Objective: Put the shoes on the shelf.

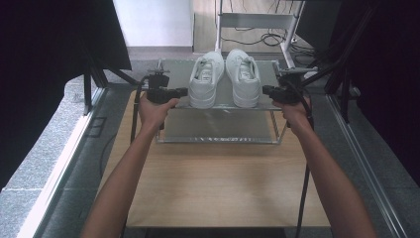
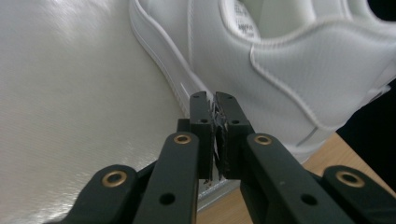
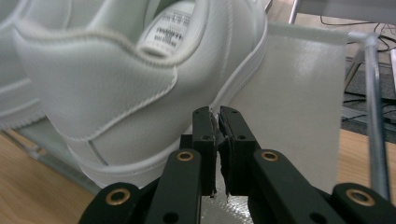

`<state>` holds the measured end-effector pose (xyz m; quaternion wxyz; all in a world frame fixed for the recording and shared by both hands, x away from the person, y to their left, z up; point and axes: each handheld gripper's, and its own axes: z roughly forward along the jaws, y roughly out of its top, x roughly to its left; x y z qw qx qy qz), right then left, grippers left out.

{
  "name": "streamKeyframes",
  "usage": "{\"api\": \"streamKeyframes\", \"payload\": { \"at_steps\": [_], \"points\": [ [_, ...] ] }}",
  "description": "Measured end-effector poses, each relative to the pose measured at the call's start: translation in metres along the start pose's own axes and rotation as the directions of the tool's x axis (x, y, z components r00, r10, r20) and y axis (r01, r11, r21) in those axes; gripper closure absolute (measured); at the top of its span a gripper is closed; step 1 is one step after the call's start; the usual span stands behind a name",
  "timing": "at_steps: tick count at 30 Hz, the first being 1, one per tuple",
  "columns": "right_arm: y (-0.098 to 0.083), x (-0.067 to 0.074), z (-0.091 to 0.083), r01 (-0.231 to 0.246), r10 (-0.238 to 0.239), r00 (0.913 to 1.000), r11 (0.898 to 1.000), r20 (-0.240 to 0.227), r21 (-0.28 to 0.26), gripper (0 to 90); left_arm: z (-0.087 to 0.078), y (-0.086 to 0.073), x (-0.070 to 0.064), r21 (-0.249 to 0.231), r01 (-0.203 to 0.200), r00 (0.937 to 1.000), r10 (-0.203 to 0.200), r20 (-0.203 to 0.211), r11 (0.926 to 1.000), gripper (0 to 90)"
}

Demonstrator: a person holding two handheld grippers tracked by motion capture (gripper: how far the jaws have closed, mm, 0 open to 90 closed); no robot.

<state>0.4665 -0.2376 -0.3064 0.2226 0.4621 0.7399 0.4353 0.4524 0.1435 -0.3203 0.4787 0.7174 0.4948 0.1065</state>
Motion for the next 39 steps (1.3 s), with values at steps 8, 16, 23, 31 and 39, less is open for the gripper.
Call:
{"api": "streamKeyframes", "payload": {
  "at_steps": [8, 16, 23, 31, 39],
  "points": [
    [-0.009, 0.002, 0.011, 0.004, -0.004, 1.0, 1.0, -0.003, 0.011, 87.0, 0.001, -0.004, 0.001, 0.004, 0.012, 0.9997, -0.012, 0.019, 0.9999, 88.4],
    [-0.009, 0.002, 0.014, -0.024, 0.024, 0.9996, 1.0, -0.014, 0.013, 90.0, 0.003, -0.005, -0.001, -0.016, 0.056, 0.9981, -0.055, 0.029, 0.9983, 89.6],
    [-0.009, 0.002, 0.014, -0.045, 0.045, 0.9986, 0.999, -0.026, 0.012, 90.0, 0.011, -0.006, -0.007, -0.026, 0.067, 0.9978, -0.066, 0.006, 0.9974, 89.8],
    [-0.009, 0.003, 0.014, -0.044, 0.044, 0.9985, 0.999, -0.033, 0.003, 90.0, 0.017, -0.004, -0.011, -0.03, 0.095, 0.9952, -0.094, 0.027, 0.995, 89.9],
    [-0.009, 0.006, 0.015, -0.053, 0.052, 0.9965, 0.999, -0.064, 0.002, 90.0, 0.026, -0.004, -0.023, -0.035, 0.095, 0.9944, -0.094, 0.049, 0.9948, 89.9]
  ]
}}
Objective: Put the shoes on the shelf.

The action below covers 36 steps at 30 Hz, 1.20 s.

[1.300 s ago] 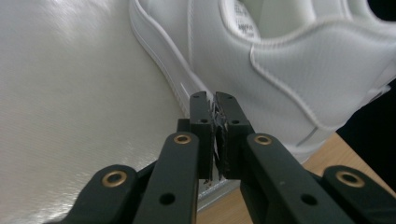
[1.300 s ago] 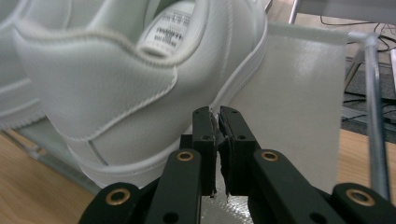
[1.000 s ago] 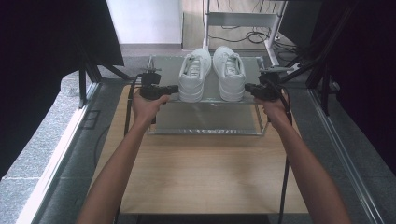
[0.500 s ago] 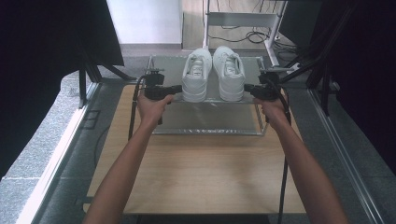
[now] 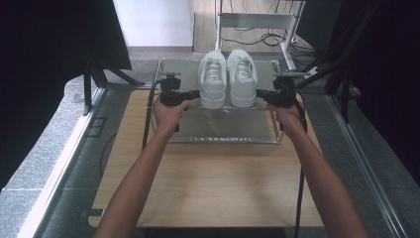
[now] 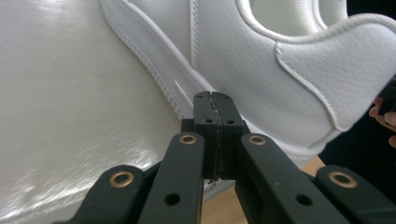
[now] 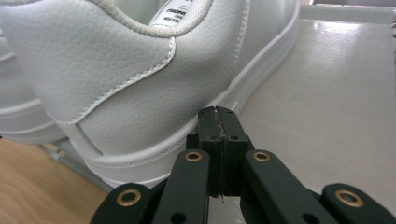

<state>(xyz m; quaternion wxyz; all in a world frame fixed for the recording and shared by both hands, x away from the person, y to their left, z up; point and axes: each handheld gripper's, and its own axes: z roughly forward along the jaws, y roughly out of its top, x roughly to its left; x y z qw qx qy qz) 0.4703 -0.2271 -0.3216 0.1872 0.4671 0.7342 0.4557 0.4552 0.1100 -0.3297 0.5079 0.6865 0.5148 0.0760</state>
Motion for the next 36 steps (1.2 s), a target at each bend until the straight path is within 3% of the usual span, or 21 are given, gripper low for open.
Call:
{"api": "streamKeyframes", "payload": {
  "at_steps": [1, 2, 4, 8, 13, 17, 20, 25, 29, 31, 36],
  "points": [
    [0.0, 0.002, 0.0, 0.0, 0.0, 1.0, 1.0, -0.008, 0.0, 90.0, 0.002, 0.0, -0.002, -0.002, 0.0, 1.0, 0.0, 0.0, 1.0, 89.9],
    [-0.001, 0.007, 0.001, 0.016, -0.016, 0.9998, 1.0, -0.012, 0.005, 90.0, 0.007, 0.0, -0.005, -0.005, -0.006, 0.9996, 0.005, -0.027, 1.0, 90.0],
    [-0.002, 0.008, 0.001, 0.034, -0.034, 0.9994, 0.999, 0.006, -0.001, 90.0, 0.008, 0.0, -0.006, -0.01, 0.003, 0.9995, -0.003, -0.032, 1.0, 90.0],
    [-0.003, 0.003, 0.002, -0.004, 0.004, 0.9995, 1.0, -0.033, -0.009, 90.0, 0.007, -0.001, -0.004, -0.012, 0.015, 0.9997, -0.015, -0.022, 0.9998, 90.0],
    [-0.004, 0.003, 0.001, -0.003, 0.003, 0.9994, 1.0, -0.034, -0.012, 90.0, 0.007, -0.002, -0.002, -0.013, 0.025, 0.9997, -0.025, -0.007, 0.9996, 89.9],
    [-0.005, -0.001, 0.002, -0.017, 0.016, 0.998, 1.0, -0.061, -0.018, 89.7, 0.007, 0.001, 0.0, 0.006, 0.02, 0.9998, -0.02, 0.005, 0.9998, 87.6],
    [-0.006, -0.001, 0.001, -0.002, 0.001, 0.999, 1.0, -0.044, -0.029, 85.1, 0.006, 0.001, 0.001, 0.005, 0.013, 0.9999, -0.013, -0.003, 0.9999, 85.5],
    [-0.014, -0.005, 0.0, -0.028, 0.024, 0.9981, 0.997, -0.056, -0.071, 74.3, 0.005, -0.001, 0.001, -0.005, 0.023, 0.9993, -0.023, -0.03, 0.9997, 74.6],
    [-0.015, -0.009, -0.008, -0.048, 0.043, 0.9978, 0.992, -0.05, -0.116, 60.4, -0.002, 0.0, 0.003, -0.03, -0.013, 0.9993, 0.012, -0.035, 0.9995, 61.1],
    [-0.016, -0.008, -0.012, -0.033, 0.026, 0.9986, 0.989, -0.047, -0.147, 56.6, -0.007, -0.001, 0.002, -0.042, -0.052, 0.9963, 0.049, -0.07, 0.9977, 53.6],
    [-0.026, 0.0, -0.018, 0.01, -0.014, 0.9996, 0.986, -0.023, -0.166, 51.6, -0.023, -0.011, 0.005, -0.075, -0.061, 0.9965, 0.057, -0.061, 0.9953, 45.8]
  ]
}}
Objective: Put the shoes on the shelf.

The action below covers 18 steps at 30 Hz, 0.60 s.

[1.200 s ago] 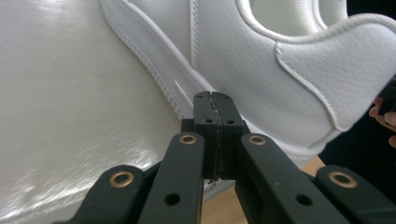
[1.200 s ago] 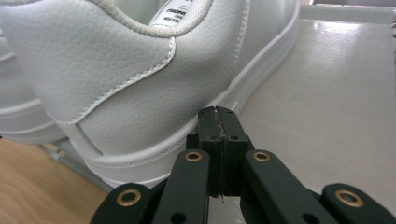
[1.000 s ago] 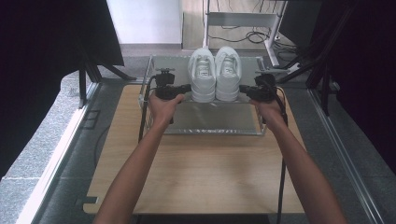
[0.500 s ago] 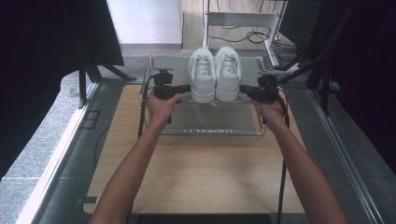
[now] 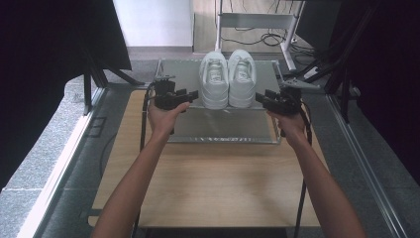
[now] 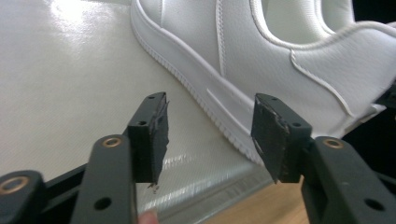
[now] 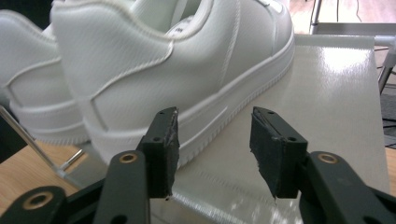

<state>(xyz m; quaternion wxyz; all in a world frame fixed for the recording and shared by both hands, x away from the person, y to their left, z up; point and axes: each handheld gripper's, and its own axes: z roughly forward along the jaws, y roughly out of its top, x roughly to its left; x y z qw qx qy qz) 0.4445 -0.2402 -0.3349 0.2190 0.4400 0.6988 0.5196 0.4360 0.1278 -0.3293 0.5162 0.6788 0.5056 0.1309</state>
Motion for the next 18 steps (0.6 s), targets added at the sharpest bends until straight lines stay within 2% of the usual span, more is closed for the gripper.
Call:
{"api": "streamKeyframes", "payload": {
  "at_steps": [5, 6, 9, 10, 11, 12, 15, 18],
  "points": [
    [-0.01, 0.007, -0.011, 0.025, -0.025, 0.9997, 0.999, 0.009, -0.024, 48.5, -0.015, -0.006, 0.002, -0.023, -0.001, 0.9996, 0.001, 0.027, 0.9997, 43.3],
    [-0.013, 0.008, -0.015, 0.034, -0.034, 0.9994, 0.999, 0.012, -0.032, 48.2, -0.024, -0.009, 0.002, -0.029, -0.001, 0.9986, 0.002, 0.054, 0.9996, 42.5],
    [-0.016, 0.01, -0.02, 0.049, -0.049, 0.9988, 0.998, 0.008, -0.036, 47.7, -0.031, -0.013, 0.001, -0.029, -0.012, 0.9977, 0.014, 0.066, 0.9995, 41.1],
    [-0.017, 0.011, -0.023, 0.062, -0.062, 0.9981, 0.997, 0.002, -0.037, 47.5, -0.036, -0.016, 0.0, -0.031, -0.027, 0.9968, 0.029, 0.075, 0.9992, 41.1],
    [-0.021, 0.013, -0.029, 0.096, -0.095, 0.9954, 0.995, 0.009, -0.042, 47.2, -0.042, -0.021, -0.002, -0.029, -0.043, 0.9949, 0.046, 0.091, 0.9987, 40.8],
    [-0.023, 0.014, -0.033, 0.1, -0.1, 0.9949, 0.994, 0.009, -0.046, 47.1, -0.042, -0.021, -0.002, -0.029, -0.043, 0.9949, 0.046, 0.091, 0.9987, 40.5],
    [-0.028, 0.014, -0.04, 0.106, -0.106, 0.9944, 0.993, -0.001, -0.051, 47.0, -0.051, -0.033, -0.001, -0.026, -0.059, 0.9901, 0.062, 0.126, 0.9979, 40.2],
    [-0.037, 0.016, -0.051, 0.103, -0.104, 0.9944, 0.993, -0.015, -0.064, 46.8, -0.059, -0.047, 0.001, -0.024, -0.068, 0.9886, 0.07, 0.133, 0.9974, 39.9]
  ]
}}
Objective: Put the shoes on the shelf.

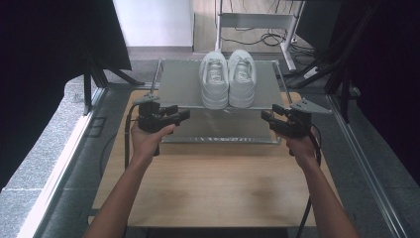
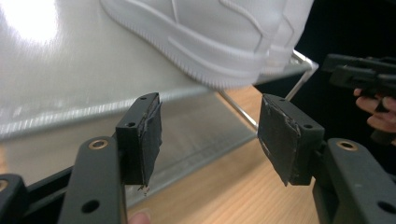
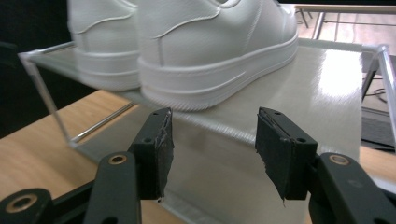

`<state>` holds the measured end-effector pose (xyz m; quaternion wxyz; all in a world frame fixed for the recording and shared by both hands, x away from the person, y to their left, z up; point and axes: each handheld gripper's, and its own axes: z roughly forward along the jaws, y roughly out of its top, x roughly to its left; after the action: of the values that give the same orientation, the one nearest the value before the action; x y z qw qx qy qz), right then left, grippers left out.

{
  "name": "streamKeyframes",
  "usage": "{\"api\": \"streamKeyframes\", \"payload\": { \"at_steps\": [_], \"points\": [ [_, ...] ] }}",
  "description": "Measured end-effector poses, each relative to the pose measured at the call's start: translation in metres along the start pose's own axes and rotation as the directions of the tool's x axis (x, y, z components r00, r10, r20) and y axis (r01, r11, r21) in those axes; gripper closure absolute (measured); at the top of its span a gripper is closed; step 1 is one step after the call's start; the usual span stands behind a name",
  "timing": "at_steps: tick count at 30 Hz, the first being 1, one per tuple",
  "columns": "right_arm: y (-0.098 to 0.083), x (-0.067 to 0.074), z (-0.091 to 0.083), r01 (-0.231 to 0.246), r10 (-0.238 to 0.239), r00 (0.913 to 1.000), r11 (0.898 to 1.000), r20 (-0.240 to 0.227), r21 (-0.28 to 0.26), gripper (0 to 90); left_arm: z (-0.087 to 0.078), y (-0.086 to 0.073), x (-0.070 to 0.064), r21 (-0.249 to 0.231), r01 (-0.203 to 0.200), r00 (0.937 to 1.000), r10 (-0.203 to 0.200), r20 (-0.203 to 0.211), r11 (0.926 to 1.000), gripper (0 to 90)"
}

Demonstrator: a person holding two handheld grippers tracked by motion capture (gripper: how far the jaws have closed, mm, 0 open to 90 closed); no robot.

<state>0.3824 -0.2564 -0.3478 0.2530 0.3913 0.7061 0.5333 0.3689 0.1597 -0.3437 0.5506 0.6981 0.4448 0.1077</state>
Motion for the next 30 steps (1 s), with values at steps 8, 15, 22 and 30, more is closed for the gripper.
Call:
{"api": "streamKeyframes", "payload": {
  "at_steps": [8, 15, 22, 30],
  "points": [
    [-0.026, 0.008, -0.019, -0.021, 0.021, 0.9987, 1.0, -0.047, 0.012, 46.2, -0.015, -0.04, 0.004, 0.041, 0.031, 0.9976, -0.033, 0.06, 0.9987, 39.4],
    [-0.057, 0.015, -0.026, -0.023, 0.027, 0.9985, 0.997, -0.047, 0.068, 45.8, -0.024, -0.069, 0.008, 0.048, 0.047, 0.9978, -0.049, 0.044, 0.9978, 39.2],
    [-0.087, 0.017, -0.027, -0.05, 0.057, 0.9974, 0.991, -0.045, 0.126, 45.7, -0.026, -0.09, 0.01, 0.082, 0.037, 0.9986, -0.04, 0.034, 0.996, 39.0],
    [-0.096, 0.019, -0.035, -0.071, 0.076, 0.9961, 0.993, -0.046, 0.096, 45.2, -0.028, -0.096, 0.008, 0.076, 0.054, 0.9973, -0.058, 0.046, 0.9956, 38.7]
  ]
}}
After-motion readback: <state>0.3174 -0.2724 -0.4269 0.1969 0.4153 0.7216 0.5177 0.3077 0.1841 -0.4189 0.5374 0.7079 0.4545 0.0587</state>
